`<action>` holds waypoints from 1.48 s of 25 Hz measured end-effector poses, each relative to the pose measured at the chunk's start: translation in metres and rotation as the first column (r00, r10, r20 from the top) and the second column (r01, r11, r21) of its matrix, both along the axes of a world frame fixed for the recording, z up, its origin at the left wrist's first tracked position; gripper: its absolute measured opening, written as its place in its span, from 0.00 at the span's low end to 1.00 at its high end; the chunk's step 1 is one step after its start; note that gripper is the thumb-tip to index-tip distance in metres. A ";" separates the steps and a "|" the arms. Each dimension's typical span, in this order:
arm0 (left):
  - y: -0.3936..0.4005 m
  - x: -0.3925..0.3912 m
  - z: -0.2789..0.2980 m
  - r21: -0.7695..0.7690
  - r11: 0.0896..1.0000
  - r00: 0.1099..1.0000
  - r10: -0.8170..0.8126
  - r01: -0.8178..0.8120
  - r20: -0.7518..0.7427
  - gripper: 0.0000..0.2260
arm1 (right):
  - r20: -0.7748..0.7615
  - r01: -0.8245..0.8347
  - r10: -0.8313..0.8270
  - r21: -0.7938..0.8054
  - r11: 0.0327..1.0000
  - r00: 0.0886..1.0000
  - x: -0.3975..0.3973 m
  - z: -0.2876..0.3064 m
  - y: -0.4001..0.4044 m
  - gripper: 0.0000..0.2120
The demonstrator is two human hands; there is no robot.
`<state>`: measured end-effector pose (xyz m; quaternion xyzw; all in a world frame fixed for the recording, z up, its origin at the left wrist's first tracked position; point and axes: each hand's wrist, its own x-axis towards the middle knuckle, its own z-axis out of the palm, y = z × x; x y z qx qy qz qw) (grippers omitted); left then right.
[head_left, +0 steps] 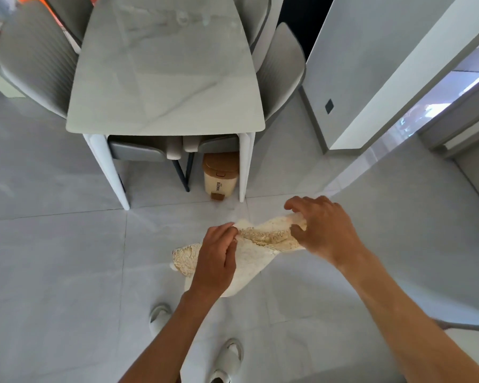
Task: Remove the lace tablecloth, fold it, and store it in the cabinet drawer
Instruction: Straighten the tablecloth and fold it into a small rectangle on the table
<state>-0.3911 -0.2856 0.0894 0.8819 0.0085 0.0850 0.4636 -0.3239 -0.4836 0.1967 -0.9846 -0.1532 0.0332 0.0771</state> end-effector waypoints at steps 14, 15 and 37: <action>-0.004 -0.019 -0.052 -0.107 0.993 0.974 -0.078 0.056 -0.212 0.15 | 0.093 -0.029 0.002 0.289 0.957 0.996 -0.002 0.019 0.063 0.19; -0.013 -0.016 -0.052 -0.101 0.994 0.973 -0.073 0.052 -0.220 0.17 | 0.099 -0.007 -0.022 0.279 0.960 0.995 -0.004 0.024 0.064 0.22; 0.018 0.013 0.027 0.263 0.958 0.990 -0.132 0.113 0.056 0.08 | -0.219 -0.414 0.443 0.165 0.895 0.869 0.001 -0.033 0.057 0.28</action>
